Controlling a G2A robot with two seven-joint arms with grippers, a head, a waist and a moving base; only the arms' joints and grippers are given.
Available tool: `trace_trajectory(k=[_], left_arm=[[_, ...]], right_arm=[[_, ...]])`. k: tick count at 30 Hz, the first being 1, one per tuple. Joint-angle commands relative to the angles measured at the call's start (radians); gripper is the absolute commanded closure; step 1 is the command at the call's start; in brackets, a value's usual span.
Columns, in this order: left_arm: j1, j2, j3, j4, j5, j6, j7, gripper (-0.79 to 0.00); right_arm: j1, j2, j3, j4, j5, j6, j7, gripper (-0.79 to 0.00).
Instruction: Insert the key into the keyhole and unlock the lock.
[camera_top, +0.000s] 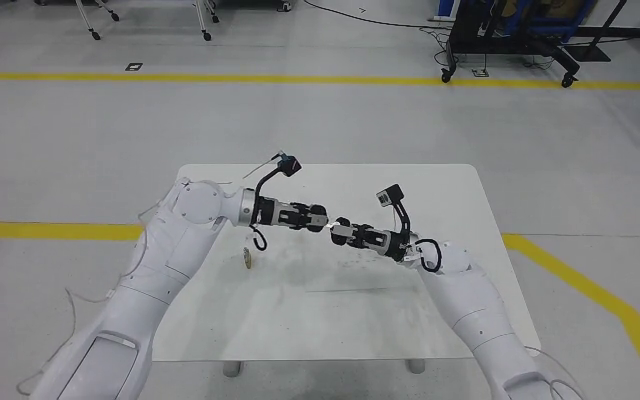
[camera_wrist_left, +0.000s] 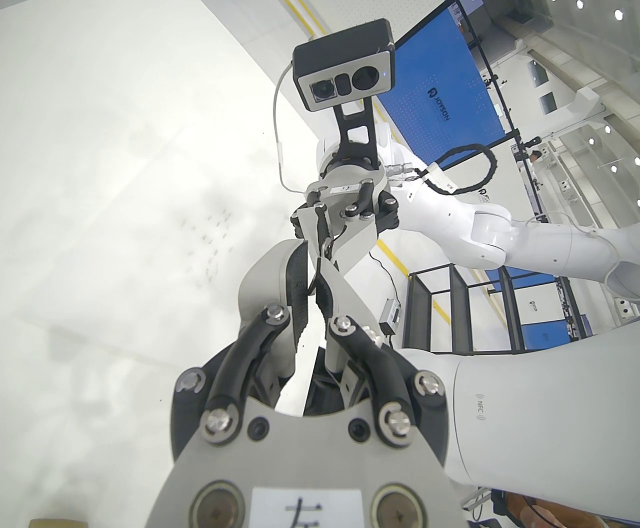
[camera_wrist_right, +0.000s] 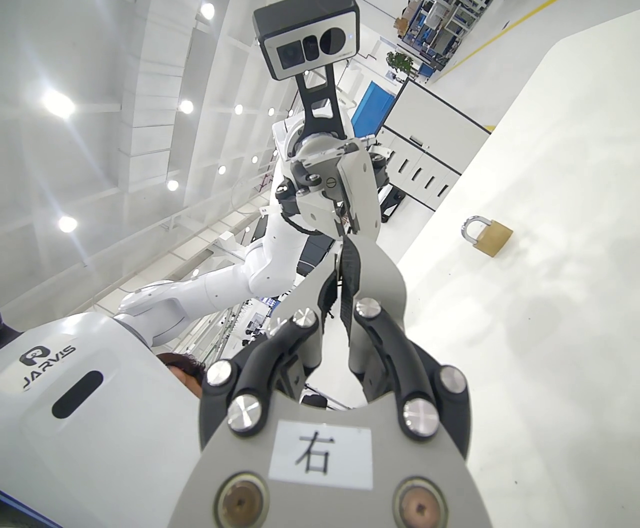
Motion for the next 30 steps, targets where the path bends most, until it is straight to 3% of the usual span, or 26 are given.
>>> trace_trajectory(k=[1,9,16,30], left_arm=[[0.003,0.002,-0.001,-0.005,0.004,-0.005,0.0,-0.782],[0.04,0.033,-0.08,-0.035,-0.002,-0.025,0.023,-0.785],[0.098,0.074,-0.191,-0.109,0.032,-0.018,0.054,-0.785],[0.098,0.074,-0.191,-0.109,0.032,-0.018,0.054,-0.785]], right_arm=[[-0.005,0.003,-0.001,-0.007,-0.001,-0.004,-0.004,0.0],[-0.059,0.027,0.031,-0.058,-0.003,-0.037,-0.037,0.0],[-0.162,0.06,0.144,-0.119,-0.012,-0.145,-0.145,0.0],[-0.177,0.063,0.157,-0.13,-0.014,-0.158,-0.158,0.0]])
